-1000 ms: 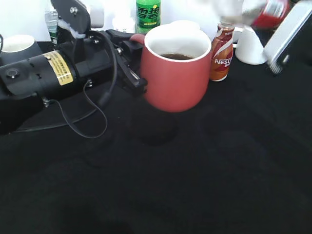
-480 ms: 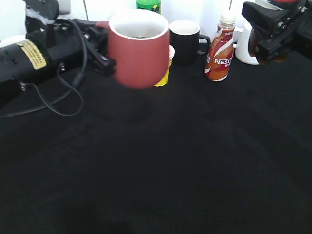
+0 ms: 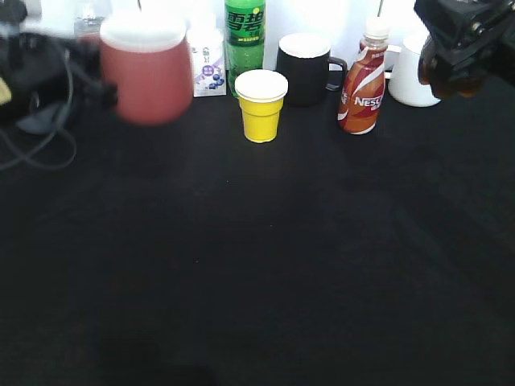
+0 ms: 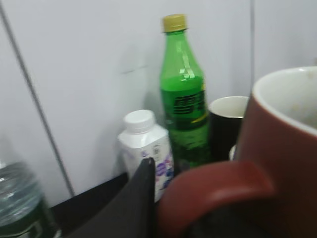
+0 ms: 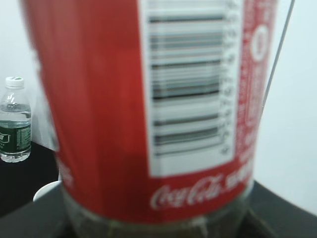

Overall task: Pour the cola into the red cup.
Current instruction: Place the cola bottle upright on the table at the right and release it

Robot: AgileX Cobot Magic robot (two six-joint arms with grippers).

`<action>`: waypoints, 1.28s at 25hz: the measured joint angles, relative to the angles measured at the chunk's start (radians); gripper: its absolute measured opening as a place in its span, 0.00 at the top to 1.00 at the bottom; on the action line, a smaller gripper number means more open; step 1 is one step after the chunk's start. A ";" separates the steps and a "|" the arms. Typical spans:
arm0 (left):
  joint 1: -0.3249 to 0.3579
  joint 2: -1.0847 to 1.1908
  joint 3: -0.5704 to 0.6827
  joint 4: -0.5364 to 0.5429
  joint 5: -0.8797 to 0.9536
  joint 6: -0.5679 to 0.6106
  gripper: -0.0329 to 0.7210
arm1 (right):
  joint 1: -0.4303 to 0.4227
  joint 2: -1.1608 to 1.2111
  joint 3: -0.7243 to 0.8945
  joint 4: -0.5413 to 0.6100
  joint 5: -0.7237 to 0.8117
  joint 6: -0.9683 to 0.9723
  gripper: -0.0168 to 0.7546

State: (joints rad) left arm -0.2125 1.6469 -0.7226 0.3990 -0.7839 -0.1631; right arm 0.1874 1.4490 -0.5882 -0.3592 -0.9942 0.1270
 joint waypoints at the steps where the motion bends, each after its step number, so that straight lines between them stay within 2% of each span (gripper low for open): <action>1: 0.018 0.020 0.009 0.000 -0.017 0.000 0.85 | 0.000 0.002 0.000 0.016 -0.004 0.000 0.45; 7: 0.109 0.221 0.011 -0.047 -0.265 0.024 0.85 | 0.000 0.105 0.000 0.079 -0.138 0.000 0.46; 11: 0.113 0.383 0.009 -0.115 -0.347 0.107 0.85 | 0.000 0.156 0.000 0.142 -0.176 -0.040 0.46; 18: 0.113 0.501 -0.089 -0.147 -0.398 0.123 0.85 | 0.000 0.290 -0.004 0.212 -0.183 -0.094 0.46; 20: 0.113 0.502 -0.090 -0.147 -0.399 0.124 0.84 | 0.000 0.326 -0.018 0.249 -0.185 -0.104 0.46; 23: 0.113 0.492 -0.085 -0.131 -0.376 0.117 0.66 | 0.000 0.374 -0.045 0.284 -0.184 -0.106 0.46; 24: 0.113 0.466 -0.065 -0.129 -0.346 0.116 0.63 | 0.000 0.374 -0.045 0.304 -0.184 -0.107 0.46; 27: 0.113 0.385 0.012 -0.128 -0.253 0.116 0.62 | 0.000 0.374 -0.049 0.352 -0.184 -0.110 0.46; 32: 0.113 0.220 0.163 -0.131 -0.219 0.116 0.62 | 0.000 0.454 -0.128 0.420 -0.190 -0.153 0.46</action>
State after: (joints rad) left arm -0.0998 1.8669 -0.5593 0.2680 -1.0032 -0.0470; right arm 0.1874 1.9026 -0.7165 0.0613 -1.1842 -0.0264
